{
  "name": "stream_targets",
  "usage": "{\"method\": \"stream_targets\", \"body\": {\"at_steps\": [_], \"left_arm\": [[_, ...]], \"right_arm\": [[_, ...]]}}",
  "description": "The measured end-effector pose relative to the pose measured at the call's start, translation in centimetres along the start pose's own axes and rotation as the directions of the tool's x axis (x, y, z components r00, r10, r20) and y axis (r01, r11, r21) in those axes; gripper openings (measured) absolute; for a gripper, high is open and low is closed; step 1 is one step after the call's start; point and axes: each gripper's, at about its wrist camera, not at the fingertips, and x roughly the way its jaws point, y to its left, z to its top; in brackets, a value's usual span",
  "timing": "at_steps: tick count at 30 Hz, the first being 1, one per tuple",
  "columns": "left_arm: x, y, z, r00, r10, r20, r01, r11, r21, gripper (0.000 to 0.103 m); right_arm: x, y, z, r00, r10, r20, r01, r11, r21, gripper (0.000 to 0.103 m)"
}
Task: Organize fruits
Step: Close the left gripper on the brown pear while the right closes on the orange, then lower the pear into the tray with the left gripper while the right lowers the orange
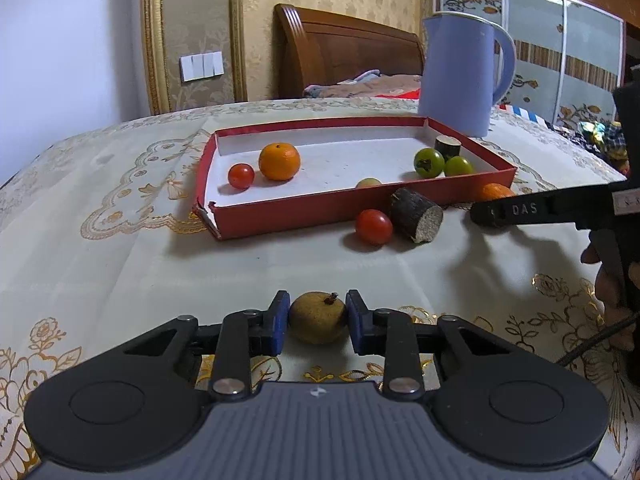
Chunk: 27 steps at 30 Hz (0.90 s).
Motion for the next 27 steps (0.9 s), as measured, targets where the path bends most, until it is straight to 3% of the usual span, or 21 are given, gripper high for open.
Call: {"method": "stream_targets", "body": {"at_steps": [10,17,23,27], "left_arm": [[-0.2,0.4,0.6,1.000,-0.009,0.020,0.009,1.000,-0.024,0.029],[-0.4,0.5,2.4,0.999,-0.016,0.040,0.017,0.999,-0.033,0.029],[0.6,0.4,5.4,0.996,-0.029,0.078,0.033,0.998,-0.048,0.029],[2.8,0.2,7.5,0.996,-0.013,0.089,0.019,0.998,-0.063,0.029]], "right_arm": [[-0.5,-0.1,-0.1,1.000,0.007,0.028,-0.008,1.000,0.010,0.039],[-2.7,-0.3,-0.2,0.992,0.013,0.126,-0.013,1.000,0.000,0.039],[-2.9,0.4,2.4,0.981,0.008,0.194,0.002,0.999,-0.049,0.039],[-1.1,1.1,4.6,0.981,0.030,0.189,-0.017,0.998,-0.067,0.039]]}}
